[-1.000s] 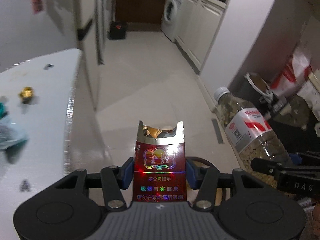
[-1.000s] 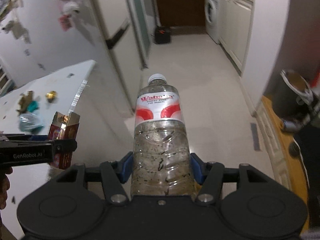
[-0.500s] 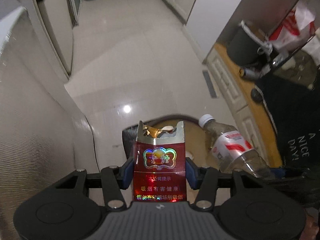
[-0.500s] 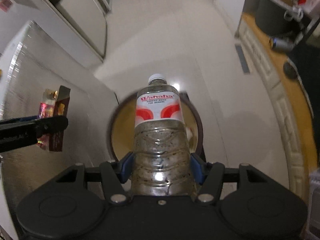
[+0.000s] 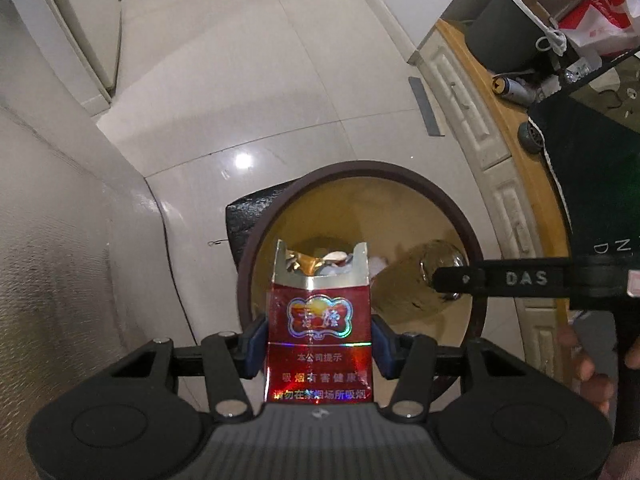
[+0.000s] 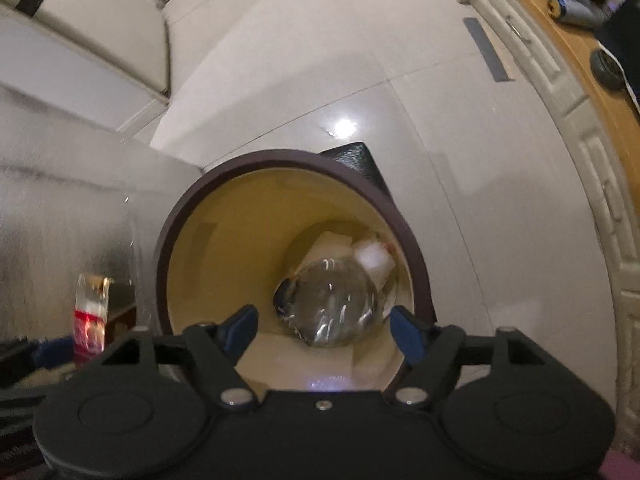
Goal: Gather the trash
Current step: 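Open the right tool over the bin while the left tool releases the pack, then withdraw both open tools upward from the bin toward the table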
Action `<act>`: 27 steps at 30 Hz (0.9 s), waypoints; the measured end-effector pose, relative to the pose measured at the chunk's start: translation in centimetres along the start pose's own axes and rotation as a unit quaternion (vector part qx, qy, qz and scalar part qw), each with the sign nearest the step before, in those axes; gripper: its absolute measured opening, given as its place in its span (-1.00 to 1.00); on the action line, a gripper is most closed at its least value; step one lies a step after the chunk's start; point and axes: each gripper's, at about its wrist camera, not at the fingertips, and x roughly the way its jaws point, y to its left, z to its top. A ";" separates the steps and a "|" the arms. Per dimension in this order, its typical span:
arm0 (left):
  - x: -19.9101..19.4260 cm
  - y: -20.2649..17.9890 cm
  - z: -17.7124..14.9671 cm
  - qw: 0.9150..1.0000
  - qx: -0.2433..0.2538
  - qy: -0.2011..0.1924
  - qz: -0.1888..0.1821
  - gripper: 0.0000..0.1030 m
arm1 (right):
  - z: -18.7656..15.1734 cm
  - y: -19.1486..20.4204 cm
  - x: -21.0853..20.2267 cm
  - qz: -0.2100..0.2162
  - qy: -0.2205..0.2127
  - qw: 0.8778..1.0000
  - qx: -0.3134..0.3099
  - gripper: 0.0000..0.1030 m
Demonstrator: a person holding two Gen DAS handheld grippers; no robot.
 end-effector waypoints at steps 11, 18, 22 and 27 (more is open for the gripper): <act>2.4 -1.0 0.0 1.000 0.015 0.024 -0.011 0.56 | -0.6 -1.7 0.0 0.010 -0.001 1.000 0.025 0.51; 2.8 -1.1 -0.8 0.999 0.021 0.034 0.000 0.60 | -1.0 -2.0 -0.4 0.012 -0.004 1.000 0.020 0.49; 2.2 -1.1 -1.2 0.999 0.023 0.031 0.006 0.68 | -1.3 -1.9 -0.8 0.014 -0.010 1.000 0.018 0.49; 1.2 -0.9 -2.0 1.000 0.016 0.023 0.012 0.83 | -2.0 -1.5 -1.9 0.021 -0.020 1.000 0.009 0.52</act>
